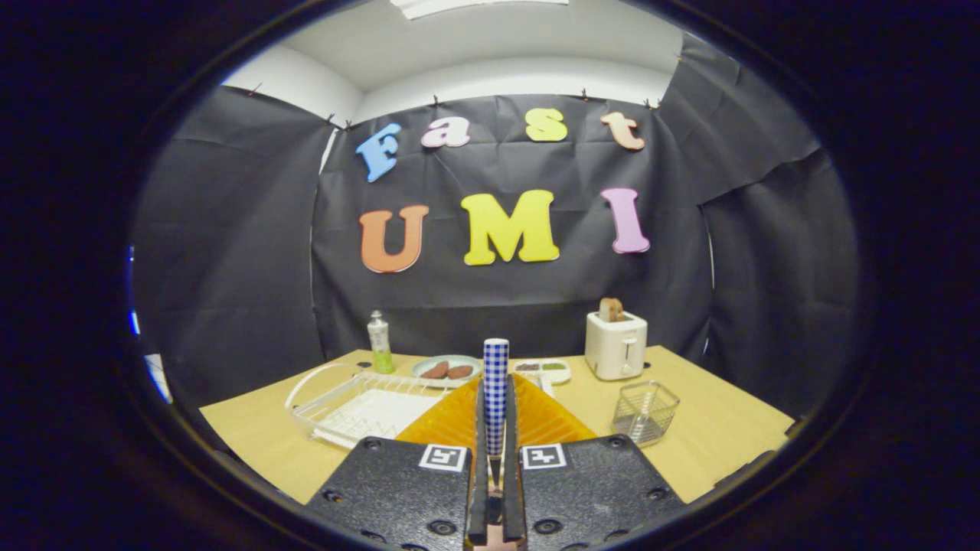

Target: Take the plate from the dish rack, then take the spoon from the basket and place it into the plate.

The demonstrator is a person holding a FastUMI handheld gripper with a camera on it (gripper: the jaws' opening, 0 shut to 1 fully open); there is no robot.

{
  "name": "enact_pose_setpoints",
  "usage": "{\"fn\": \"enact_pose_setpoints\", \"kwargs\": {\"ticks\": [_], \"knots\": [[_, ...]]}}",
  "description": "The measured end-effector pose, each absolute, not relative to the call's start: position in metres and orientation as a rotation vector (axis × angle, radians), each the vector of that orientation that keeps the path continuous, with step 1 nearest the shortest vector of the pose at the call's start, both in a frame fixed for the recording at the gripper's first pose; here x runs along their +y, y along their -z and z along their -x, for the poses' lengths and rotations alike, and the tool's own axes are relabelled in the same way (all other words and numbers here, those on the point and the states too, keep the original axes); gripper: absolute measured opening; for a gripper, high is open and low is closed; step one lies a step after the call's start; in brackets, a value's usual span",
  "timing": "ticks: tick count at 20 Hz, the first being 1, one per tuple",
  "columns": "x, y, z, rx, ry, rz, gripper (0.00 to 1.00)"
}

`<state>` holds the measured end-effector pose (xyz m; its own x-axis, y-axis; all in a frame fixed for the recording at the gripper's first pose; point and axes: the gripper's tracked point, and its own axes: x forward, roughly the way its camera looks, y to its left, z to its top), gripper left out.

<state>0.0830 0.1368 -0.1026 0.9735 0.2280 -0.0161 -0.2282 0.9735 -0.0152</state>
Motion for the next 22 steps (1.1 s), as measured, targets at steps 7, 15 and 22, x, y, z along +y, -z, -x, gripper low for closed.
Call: {"fn": "enact_pose_setpoints", "kwargs": {"ticks": [7,15,22], "knots": [[0.206,0.166,-0.056,0.018,-0.283,-0.006,0.13],[0.195,0.182,-0.047,-0.041,-0.239,0.040,0.17],[0.173,0.186,-0.038,-0.032,-0.258,0.041,0.23]]}}
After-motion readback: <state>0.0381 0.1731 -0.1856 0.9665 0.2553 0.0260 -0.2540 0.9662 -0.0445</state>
